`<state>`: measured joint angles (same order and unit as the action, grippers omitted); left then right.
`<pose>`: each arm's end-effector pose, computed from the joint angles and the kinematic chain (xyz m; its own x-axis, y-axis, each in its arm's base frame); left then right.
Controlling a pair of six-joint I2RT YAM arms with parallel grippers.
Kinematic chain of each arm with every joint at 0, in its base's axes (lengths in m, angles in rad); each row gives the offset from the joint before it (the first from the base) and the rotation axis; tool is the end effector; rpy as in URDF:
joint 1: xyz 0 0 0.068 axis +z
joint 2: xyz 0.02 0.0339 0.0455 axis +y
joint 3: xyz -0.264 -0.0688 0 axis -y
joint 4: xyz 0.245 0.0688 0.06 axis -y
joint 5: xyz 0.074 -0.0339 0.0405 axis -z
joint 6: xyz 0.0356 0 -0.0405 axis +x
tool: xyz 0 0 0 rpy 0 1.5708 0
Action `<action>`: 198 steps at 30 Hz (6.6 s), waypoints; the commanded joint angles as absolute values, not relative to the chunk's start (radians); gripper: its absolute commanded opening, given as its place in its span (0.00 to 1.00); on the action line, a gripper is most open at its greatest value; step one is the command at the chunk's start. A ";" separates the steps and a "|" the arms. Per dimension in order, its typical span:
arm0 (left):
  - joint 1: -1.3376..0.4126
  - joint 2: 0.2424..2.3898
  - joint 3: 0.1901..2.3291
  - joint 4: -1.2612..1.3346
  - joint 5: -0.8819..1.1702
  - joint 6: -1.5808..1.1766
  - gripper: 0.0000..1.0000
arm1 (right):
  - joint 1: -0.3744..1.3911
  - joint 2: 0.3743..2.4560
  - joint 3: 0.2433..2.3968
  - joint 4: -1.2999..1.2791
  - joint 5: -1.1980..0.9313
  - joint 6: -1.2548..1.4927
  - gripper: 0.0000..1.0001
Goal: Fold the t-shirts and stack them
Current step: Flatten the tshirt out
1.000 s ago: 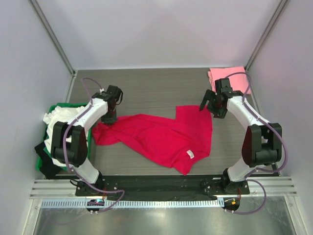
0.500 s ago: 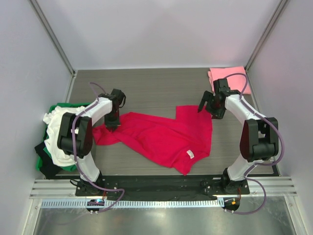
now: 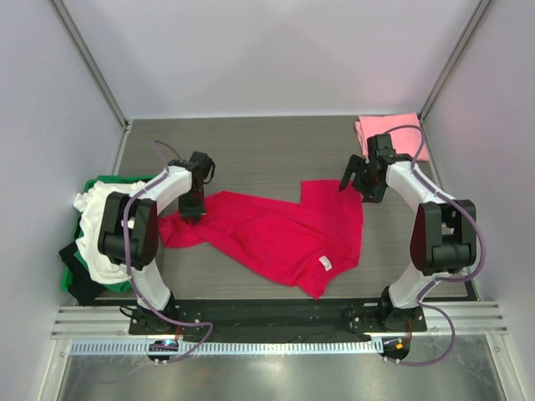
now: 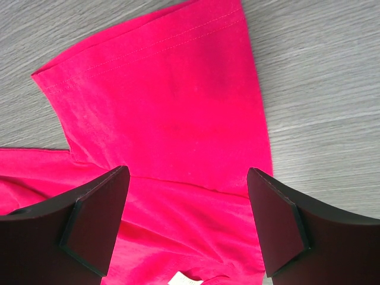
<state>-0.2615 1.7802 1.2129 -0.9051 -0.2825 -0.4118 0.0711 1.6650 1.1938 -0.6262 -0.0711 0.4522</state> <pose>0.3159 -0.0743 0.1830 -0.9698 -0.1384 -0.2011 -0.1815 0.9596 0.2149 0.3393 0.0267 0.2211 -0.8436 0.3769 -0.3825 0.2951 0.9205 0.2561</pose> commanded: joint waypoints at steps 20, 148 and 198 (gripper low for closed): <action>-0.224 1.703 1.235 -0.864 -0.203 -0.413 0.34 | 0.063 1.710 1.198 -0.592 -0.109 0.436 0.86; -0.190 0.698 1.709 -0.781 0.144 -0.612 0.00 | 0.095 0.911 2.258 -0.850 -0.011 0.227 0.01; -0.117 1.440 1.069 -0.683 0.006 -0.555 0.68 | 0.351 1.937 1.449 -0.318 -0.166 0.439 0.74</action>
